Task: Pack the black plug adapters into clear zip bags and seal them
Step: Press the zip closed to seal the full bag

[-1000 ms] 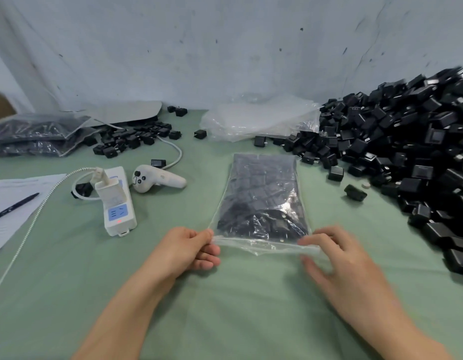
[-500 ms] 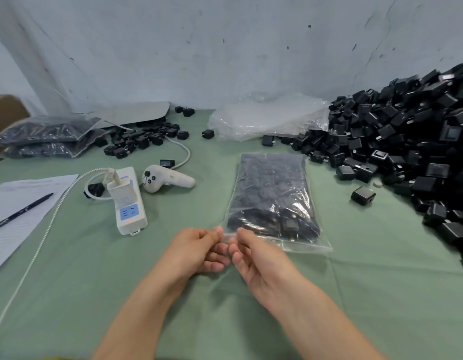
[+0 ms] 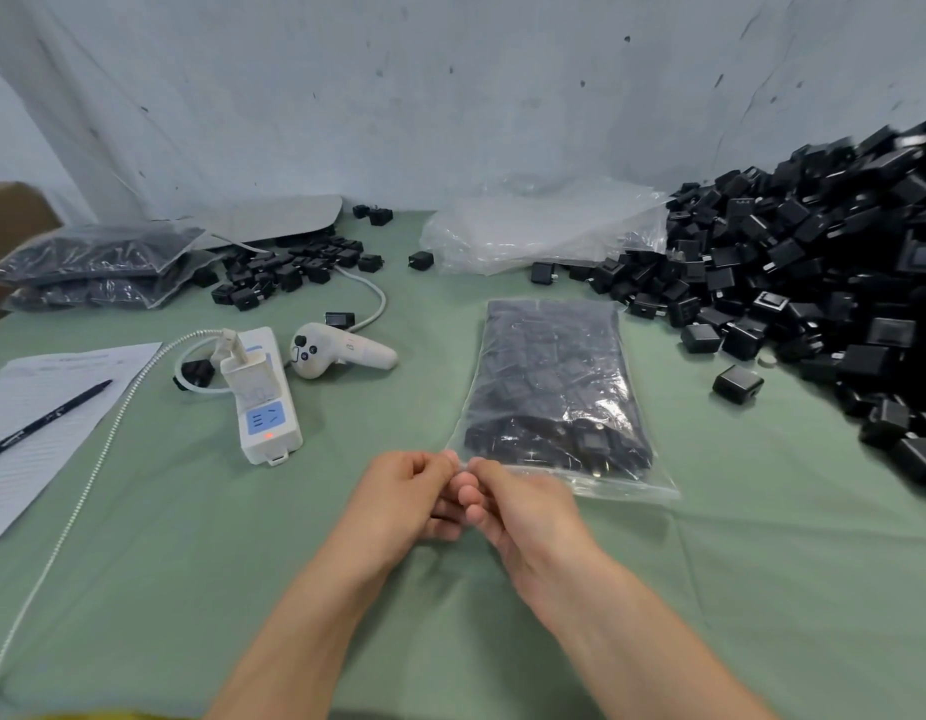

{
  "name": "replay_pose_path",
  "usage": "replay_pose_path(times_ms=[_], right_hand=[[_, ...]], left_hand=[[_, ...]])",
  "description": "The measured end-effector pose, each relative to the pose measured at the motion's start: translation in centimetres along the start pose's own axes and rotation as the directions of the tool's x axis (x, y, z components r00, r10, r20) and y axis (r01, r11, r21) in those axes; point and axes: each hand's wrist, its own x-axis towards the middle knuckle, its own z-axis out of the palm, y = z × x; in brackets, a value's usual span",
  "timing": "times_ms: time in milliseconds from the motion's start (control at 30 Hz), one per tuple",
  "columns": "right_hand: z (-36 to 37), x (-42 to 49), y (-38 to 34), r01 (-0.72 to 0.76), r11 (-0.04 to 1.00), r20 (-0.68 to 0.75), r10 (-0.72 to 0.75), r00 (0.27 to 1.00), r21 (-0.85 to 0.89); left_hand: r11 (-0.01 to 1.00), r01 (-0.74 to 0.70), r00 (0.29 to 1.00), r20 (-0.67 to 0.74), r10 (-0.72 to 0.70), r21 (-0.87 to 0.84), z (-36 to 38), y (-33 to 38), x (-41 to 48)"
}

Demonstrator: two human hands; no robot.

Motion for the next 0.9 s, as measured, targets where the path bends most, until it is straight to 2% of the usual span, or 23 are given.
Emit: replay_pose_path(times_ms=[333, 600, 767, 900], right_hand=[[-0.5, -0.7, 0.0, -0.005, 0.999, 0.05, 0.003, 0.999, 0.048], [-0.2, -0.8, -0.1, -0.04, 0.997, 0.008, 0.039, 0.999, 0.066], [-0.1, -0.7, -0.3, -0.028, 0.997, -0.002, 0.028, 1.0, 0.074], [-0.7, -1.2, -0.3, -0.051, 0.983, -0.025, 0.057, 0.998, 0.177]], left_hand=[[0.999, 0.027, 1.0, -0.006, -0.027, -0.029, 0.3, 0.1, -0.3], [0.998, -0.011, 1.0, 0.001, 0.011, 0.055, 0.6, 0.0, -0.3], [1.0, -0.013, 0.999, -0.03, 0.013, 0.022, 0.5, -0.1, -0.1], [1.0, -0.011, 0.999, -0.033, 0.011, -0.01, 0.5, -0.2, 0.0]])
